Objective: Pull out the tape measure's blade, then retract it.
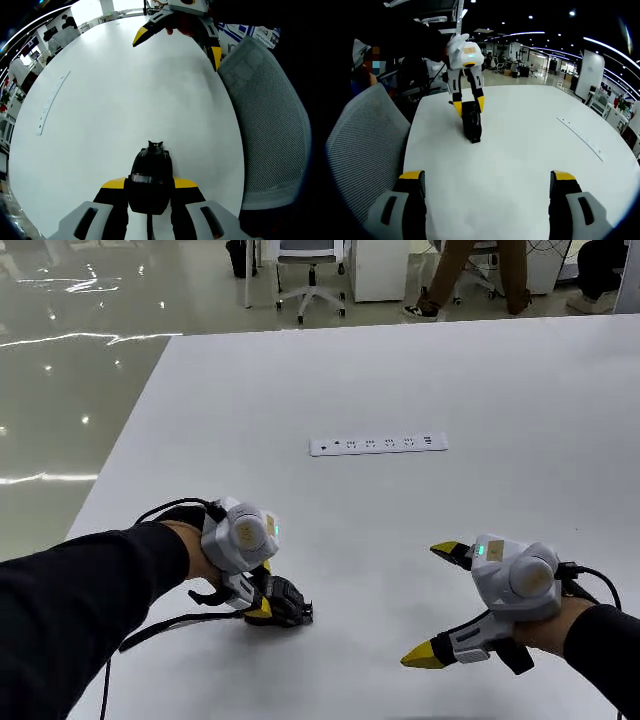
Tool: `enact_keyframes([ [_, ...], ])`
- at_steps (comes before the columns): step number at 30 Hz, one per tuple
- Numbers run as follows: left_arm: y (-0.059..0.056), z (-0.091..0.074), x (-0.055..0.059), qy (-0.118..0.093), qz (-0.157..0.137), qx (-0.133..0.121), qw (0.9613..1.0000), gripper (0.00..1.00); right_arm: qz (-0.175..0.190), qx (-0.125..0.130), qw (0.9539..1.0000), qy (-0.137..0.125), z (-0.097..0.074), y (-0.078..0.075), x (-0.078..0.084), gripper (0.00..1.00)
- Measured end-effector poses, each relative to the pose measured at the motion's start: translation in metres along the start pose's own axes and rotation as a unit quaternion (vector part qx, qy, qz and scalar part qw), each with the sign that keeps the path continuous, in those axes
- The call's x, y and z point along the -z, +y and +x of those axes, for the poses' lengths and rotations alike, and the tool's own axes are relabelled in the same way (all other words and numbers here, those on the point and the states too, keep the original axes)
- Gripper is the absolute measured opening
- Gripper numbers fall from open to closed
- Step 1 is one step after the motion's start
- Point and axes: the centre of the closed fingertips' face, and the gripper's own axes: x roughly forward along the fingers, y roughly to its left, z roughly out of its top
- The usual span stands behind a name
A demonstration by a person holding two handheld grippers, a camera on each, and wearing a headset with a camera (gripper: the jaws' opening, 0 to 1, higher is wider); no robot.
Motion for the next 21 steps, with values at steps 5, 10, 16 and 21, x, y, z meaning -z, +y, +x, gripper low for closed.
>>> enact_keyframes([
  [5,0.001,0.001,0.001,0.007,0.001,-0.003,1.0,0.28,0.002,-0.011,0.9999,0.002,0.013,-0.007,-0.007,0.99],
  [10,0.002,0.001,0.001,0.008,0.002,-0.002,1.0,0.28,0.0,-0.026,0.9997,0.0,0.029,-0.008,-0.013,0.96],
  [16,0.002,0.001,0.001,0.001,0.002,-0.006,1.0,0.28,0.007,-0.037,0.9991,0.016,0.051,-0.007,-0.004,0.91],
  [21,0.002,0.001,0.001,-0.003,0.004,-0.004,1.0,0.28,-0.019,-0.053,0.9983,0.017,0.066,-0.001,-0.013,0.87],
])
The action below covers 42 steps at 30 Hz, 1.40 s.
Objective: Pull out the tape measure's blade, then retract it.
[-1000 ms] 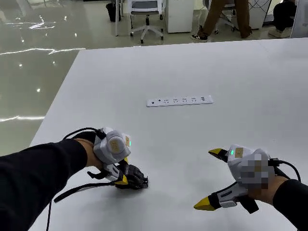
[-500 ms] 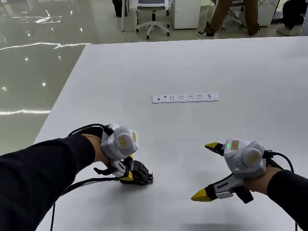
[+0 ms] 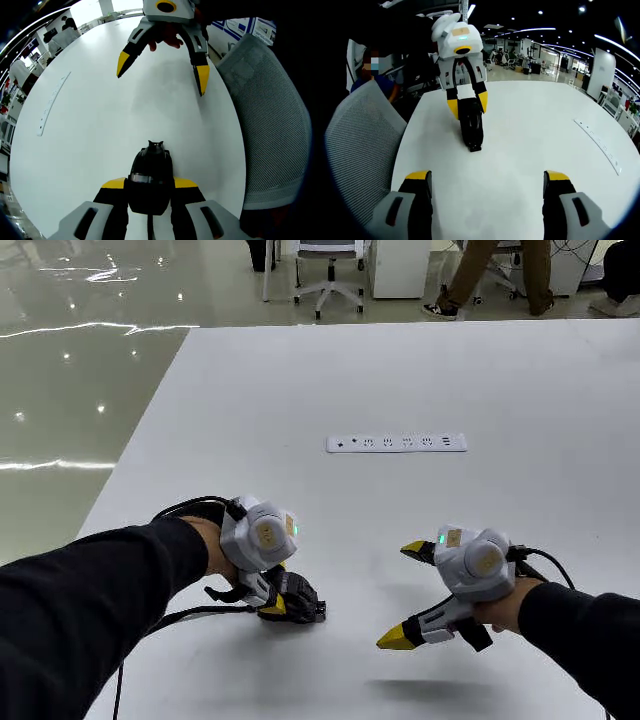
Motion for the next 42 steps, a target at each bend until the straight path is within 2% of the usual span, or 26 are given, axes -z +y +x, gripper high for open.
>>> enact_keyframes([
  [6,0.0,0.0,0.0,-0.008,-0.002,0.004,1.0,0.28,-0.007,-0.011,0.9999,0.011,0.019,0.003,-0.004,0.78],
  [12,0.0,0.0,0.0,-0.02,-0.007,0.002,0.9998,0.29,-0.018,-0.021,0.9995,0.018,0.038,0.009,-0.014,0.75],
  [21,0.001,0.0,0.001,-0.025,-0.01,0.007,0.9996,0.29,-0.039,-0.033,0.9984,0.022,0.055,0.011,-0.027,0.69],
  [22,0.001,0.0,0.001,-0.026,-0.013,0.008,0.9995,0.29,-0.031,-0.038,0.9985,0.026,0.058,0.012,-0.028,0.68],
  [25,0.001,0.001,0.001,-0.028,-0.014,0.01,0.9995,0.29,-0.036,-0.04,0.9981,0.03,0.065,0.011,-0.029,0.6],
  [28,0.0,0.001,0.001,-0.029,-0.014,0.01,0.9994,0.29,-0.039,-0.047,0.9973,0.041,0.073,0.013,-0.022,0.52],
  [30,0.0,0.001,0.001,-0.03,-0.019,0.011,0.9993,0.3,-0.036,-0.05,0.9968,0.05,0.076,0.015,-0.017,0.5],
  [35,0.001,0.001,0.001,-0.042,-0.028,0.01,0.9987,0.3,-0.042,-0.059,0.996,0.052,0.082,0.018,-0.014,0.4],
  [42,0.001,0.001,0.001,-0.041,-0.028,0.014,0.9987,0.3,-0.058,-0.075,0.9936,0.062,0.093,0.023,-0.015,0.23],
])
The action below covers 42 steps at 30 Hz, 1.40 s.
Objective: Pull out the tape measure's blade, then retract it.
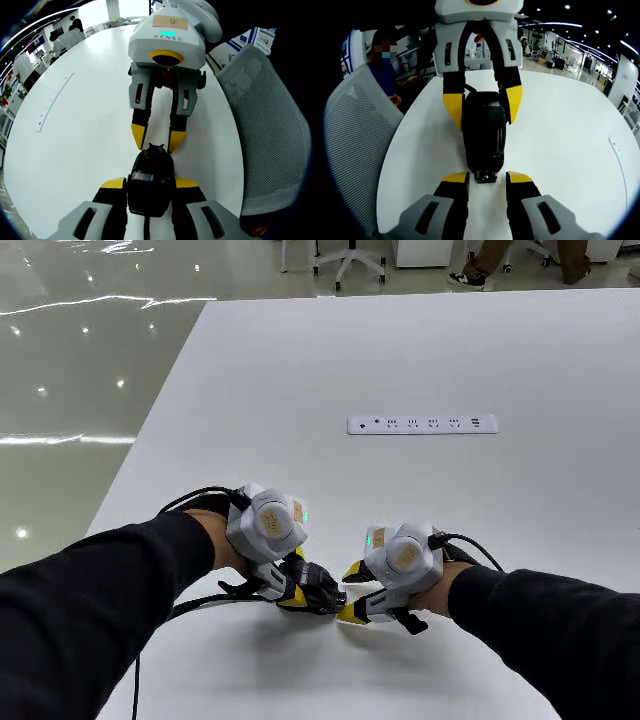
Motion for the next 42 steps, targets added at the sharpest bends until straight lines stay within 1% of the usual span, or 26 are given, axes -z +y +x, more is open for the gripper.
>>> enact_keyframes([
  [1,0.0,0.0,0.0,0.0,0.0,0.0,1.0,0.3,0.0,0.0,1.0,0.004,0.002,-0.001,0.001,0.2],
  [3,0.001,0.0,0.0,-0.001,0.0,-0.001,1.0,0.3,-0.011,0.004,0.9998,0.015,0.004,-0.002,0.006,0.16],
  [4,0.001,0.0,0.0,-0.001,0.0,-0.001,1.0,0.3,-0.006,0.001,0.9999,0.014,0.005,-0.001,0.006,0.15],
  [5,0.001,0.0,0.0,-0.001,0.0,-0.001,1.0,0.3,0.003,-0.006,0.9999,0.013,0.005,0.0,0.007,0.14],
  [7,0.001,0.0,0.0,-0.001,0.0,-0.002,1.0,0.3,-0.009,-0.01,0.9999,0.01,0.006,0.0,0.006,0.13],
  [9,0.001,0.0,0.0,-0.001,-0.001,-0.002,1.0,0.3,-0.001,-0.011,0.9999,0.011,0.008,-0.001,0.006,0.12],
  [12,0.001,0.0,0.001,-0.001,-0.003,-0.002,1.0,0.3,-0.006,-0.009,0.9999,0.013,0.006,0.0,0.005,0.1],
  [13,0.001,0.0,0.001,0.0,-0.003,-0.003,1.0,0.3,-0.028,-0.008,0.9995,0.016,0.006,-0.001,0.004,0.09],
  [16,0.001,0.0,0.001,-0.002,-0.003,-0.002,1.0,0.3,-0.018,-0.008,0.9996,0.021,0.005,-0.001,0.004,0.08],
  [18,0.001,0.0,0.001,-0.002,-0.003,0.0,1.0,0.3,-0.009,-0.011,0.9996,0.023,0.004,-0.002,0.006,0.08],
  [22,0.0,0.0,0.0,0.002,0.0,-0.001,1.0,0.3,-0.009,-0.014,0.9996,0.025,0.003,0.0,0.006,0.07],
  [26,0.001,0.0,0.0,0.001,-0.002,-0.002,1.0,0.3,-0.006,-0.015,0.9995,0.026,0.001,-0.001,0.008,0.08],
  [31,0.001,0.0,0.0,-0.002,-0.007,-0.004,1.0,0.3,-0.004,-0.012,0.9995,0.029,-0.006,-0.003,0.013,0.08],
  [36,0.001,-0.001,0.0,-0.003,-0.008,-0.005,1.0,0.3,0.009,-0.013,0.9995,0.025,-0.005,-0.003,0.012,0.1],
  [42,0.001,-0.001,0.0,0.0,-0.008,-0.008,0.9999,0.3,0.006,-0.015,0.9994,0.032,-0.004,-0.002,0.01,0.11],
])
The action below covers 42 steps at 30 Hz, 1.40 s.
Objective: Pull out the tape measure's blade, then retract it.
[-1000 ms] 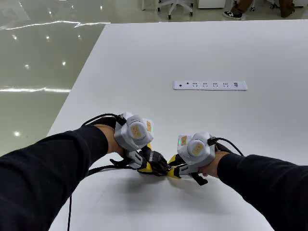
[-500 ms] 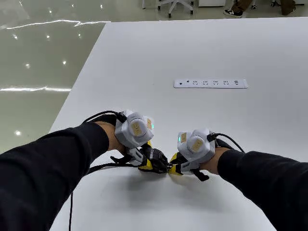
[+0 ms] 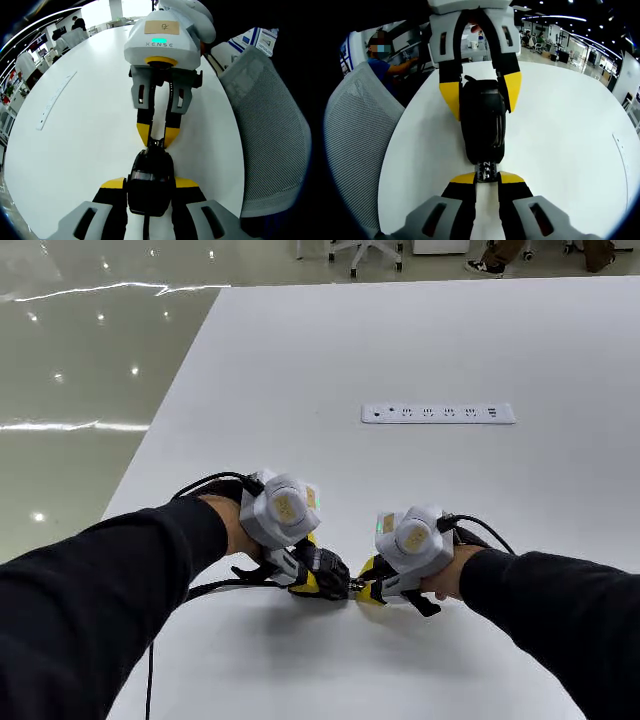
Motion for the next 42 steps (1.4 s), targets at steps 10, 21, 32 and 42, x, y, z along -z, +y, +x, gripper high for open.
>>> enact_keyframes([
  [10,-0.001,0.0,0.001,-0.003,-0.001,-0.001,1.0,0.3,-0.013,0.009,0.9998,-0.007,0.007,0.002,-0.007,0.12],
  [21,-0.001,0.0,0.001,-0.002,-0.001,-0.002,1.0,0.3,-0.002,0.008,0.9998,-0.016,0.004,0.002,-0.004,0.1],
  [32,-0.001,-0.001,0.001,-0.002,-0.007,-0.009,0.9999,0.3,-0.009,0.007,0.9999,0.0,-0.003,0.0,0.008,0.1],
  [42,-0.001,0.0,0.001,-0.002,-0.01,-0.009,0.9999,0.3,-0.01,0.005,0.9999,0.002,-0.008,0.0,0.014,0.1],
])
